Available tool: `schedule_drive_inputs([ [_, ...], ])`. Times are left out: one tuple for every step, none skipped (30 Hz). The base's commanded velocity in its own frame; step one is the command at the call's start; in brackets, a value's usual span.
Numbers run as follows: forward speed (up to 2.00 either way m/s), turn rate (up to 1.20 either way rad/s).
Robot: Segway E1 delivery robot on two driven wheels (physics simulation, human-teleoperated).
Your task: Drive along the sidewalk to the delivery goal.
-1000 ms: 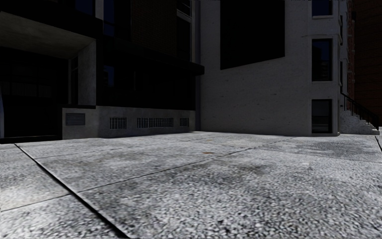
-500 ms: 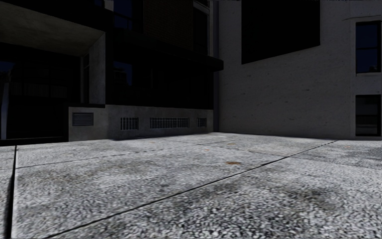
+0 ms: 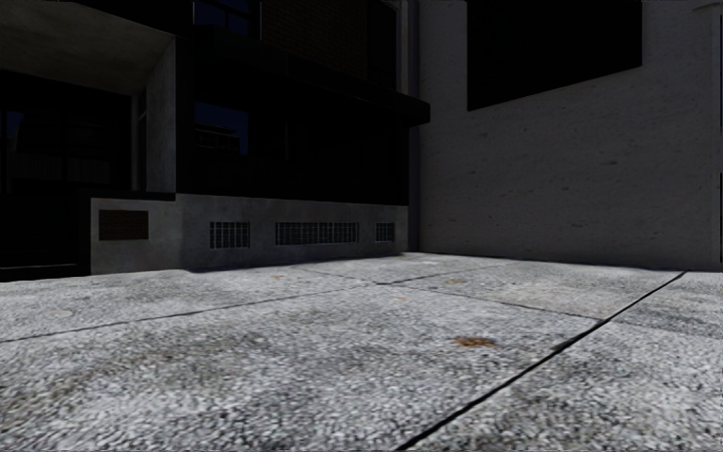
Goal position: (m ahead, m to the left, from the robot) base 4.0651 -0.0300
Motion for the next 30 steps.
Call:
schedule_drive_inputs([
  [2.00,0.00],
  [2.00,0.00],
  [2.00,0.00],
  [2.00,0.00],
  [2.00,0.00],
  [2.00,0.00],
  [2.00,0.00],
  [2.00,0.00],
  [2.00,0.00],
  [2.00,0.00],
  [2.00,0.00],
  [2.00,0.00],
  [2.00,0.00],
  [2.00,0.00],
  [2.00,0.00],
  [2.00,0.00],
  [2.00,0.00],
  [2.00,0.00],
  [2.00,0.00],
  [2.00,0.00],
  [2.00,0.00],
  [2.00,0.00],
  [2.00,0.00],
  [2.00,0.00],
  [2.00,0.00],
  [2.00,0.00],
  [2.00,0.00],
  [2.00,0.00],
  [2.00,0.00],
  [2.00,0.00],
])
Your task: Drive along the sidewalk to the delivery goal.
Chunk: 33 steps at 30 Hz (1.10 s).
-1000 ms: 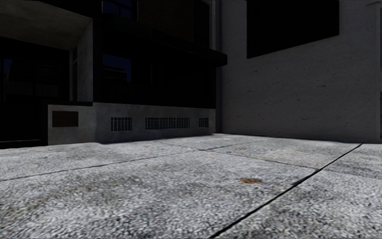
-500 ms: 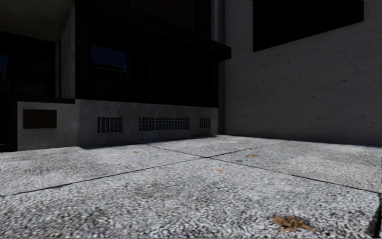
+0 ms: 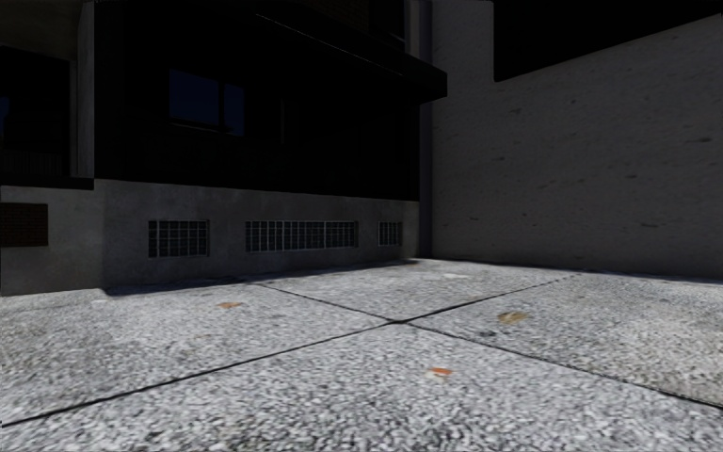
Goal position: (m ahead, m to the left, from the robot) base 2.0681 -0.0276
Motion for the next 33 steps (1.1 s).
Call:
schedule_drive_inputs([
  [2.00,0.00],
  [2.00,0.00],
  [2.00,0.00],
  [2.00,0.00],
  [2.00,0.00],
  [2.00,0.00],
  [2.00,0.00],
  [2.00,0.00],
  [2.00,0.00],
  [2.00,0.00],
  [2.00,0.00],
  [2.00,0.00],
  [2.00,0.00],
  [2.00,0.00],
  [2.00,0.00],
  [2.00,0.00],
  [2.00,0.00],
  [2.00,0.00],
  [2.00,0.00],
  [1.98,0.00],
  [1.18,0.00],
  [1.18,0.00],
  [0.00,0.00],
  [0.00,0.00],
  [0.00,0.00],
  [0.00,0.00],
  [0.00,0.00],
  [0.00,0.00],
  [0.00,0.00],
  [0.00,0.00],
  [0.00,0.00],
  [0.00,0.00],
  [0.00,0.00],
])
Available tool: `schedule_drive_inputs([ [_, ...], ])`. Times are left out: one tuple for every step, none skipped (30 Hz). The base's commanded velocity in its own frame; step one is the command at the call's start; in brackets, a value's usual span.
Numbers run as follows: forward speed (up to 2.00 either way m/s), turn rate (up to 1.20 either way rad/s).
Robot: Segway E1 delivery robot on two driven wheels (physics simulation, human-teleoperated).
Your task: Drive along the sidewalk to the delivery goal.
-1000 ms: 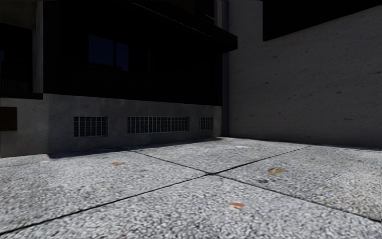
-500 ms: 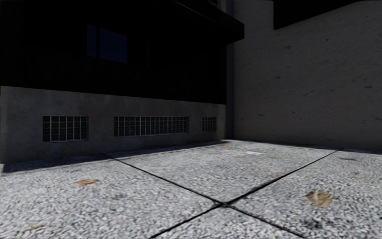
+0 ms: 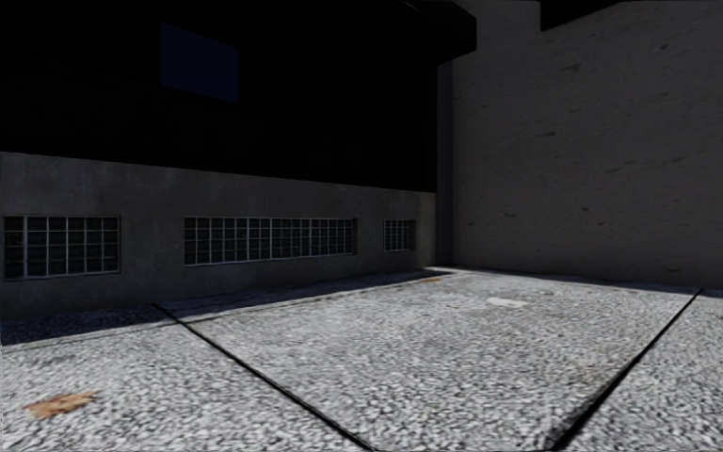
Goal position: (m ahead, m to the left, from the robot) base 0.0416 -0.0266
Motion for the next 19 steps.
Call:
schedule_drive_inputs([
  [0.00,0.00],
  [0.00,0.00],
  [0.00,0.00],
  [0.00,0.00],
  [0.00,0.00],
  [0.00,0.00],
  [0.00,0.00],
  [0.00,0.00],
  [0.00,0.00],
  [0.00,0.00],
  [0.00,0.00],
  [0.00,0.00],
  [0.00,0.00],
  [0.00,0.00],
  [0.00,0.00],
  [0.00,0.00],
  [0.00,0.00],
  [0.00,0.00],
  [0.00,0.00],
])
